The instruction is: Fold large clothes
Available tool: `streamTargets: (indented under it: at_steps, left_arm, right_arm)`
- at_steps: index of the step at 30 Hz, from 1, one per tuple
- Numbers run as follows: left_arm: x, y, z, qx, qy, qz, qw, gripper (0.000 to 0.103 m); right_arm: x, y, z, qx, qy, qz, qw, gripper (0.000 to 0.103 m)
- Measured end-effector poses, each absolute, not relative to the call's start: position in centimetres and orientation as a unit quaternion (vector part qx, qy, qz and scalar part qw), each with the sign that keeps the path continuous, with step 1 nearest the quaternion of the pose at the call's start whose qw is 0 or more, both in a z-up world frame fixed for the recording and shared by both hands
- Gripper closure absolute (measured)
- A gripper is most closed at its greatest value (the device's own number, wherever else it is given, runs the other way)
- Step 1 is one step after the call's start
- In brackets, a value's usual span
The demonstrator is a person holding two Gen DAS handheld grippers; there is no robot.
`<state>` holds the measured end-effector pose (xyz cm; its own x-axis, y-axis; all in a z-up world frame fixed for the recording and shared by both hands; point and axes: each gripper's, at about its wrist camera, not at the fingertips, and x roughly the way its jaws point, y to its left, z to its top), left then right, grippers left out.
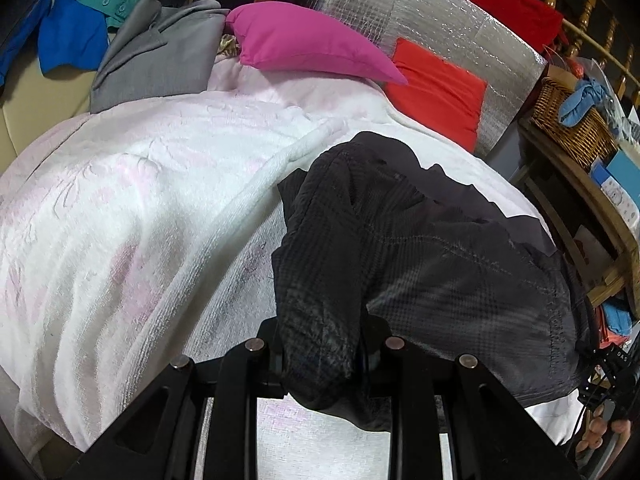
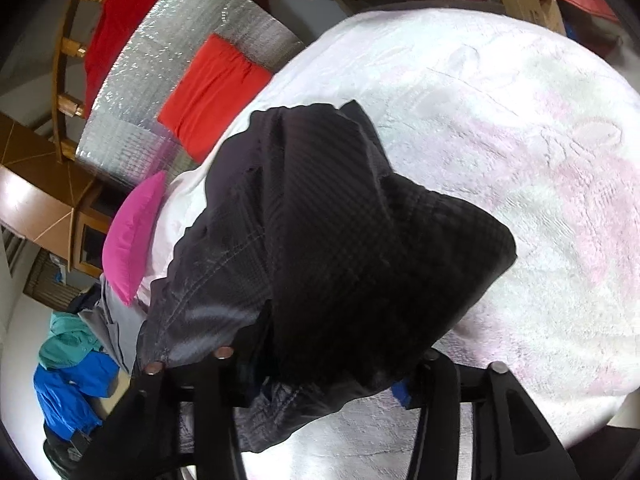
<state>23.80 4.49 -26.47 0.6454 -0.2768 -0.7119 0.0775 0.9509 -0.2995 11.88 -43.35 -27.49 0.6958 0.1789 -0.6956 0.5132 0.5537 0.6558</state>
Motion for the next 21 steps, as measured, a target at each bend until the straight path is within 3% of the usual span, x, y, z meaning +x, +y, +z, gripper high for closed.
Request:
streamTargets:
  at_steps: [8, 18, 21]
  left_arm:
    - [23.5, 3.7, -26.2, -0.084, 0.404, -0.090, 0.906, 0.076]
    - [22.0, 2.6, -24.1, 0.044, 0.393, -0.041, 0.918, 0.063]
    - [21.3, 2.8, -22.9, 0.095, 0.379, -0.038, 0.920, 0.049]
  right_arm:
    - [11.5, -43.6, -27.3, 0.449, 0.383, -0.108, 0.800, 0.043]
    - [8.8, -45.2, -25.1, 0.406, 0.451, -0.062, 0.792, 0.039]
    - [7.6, -46.4, -23.4, 0.389, 0.455, -0.034, 0.800, 0.038]
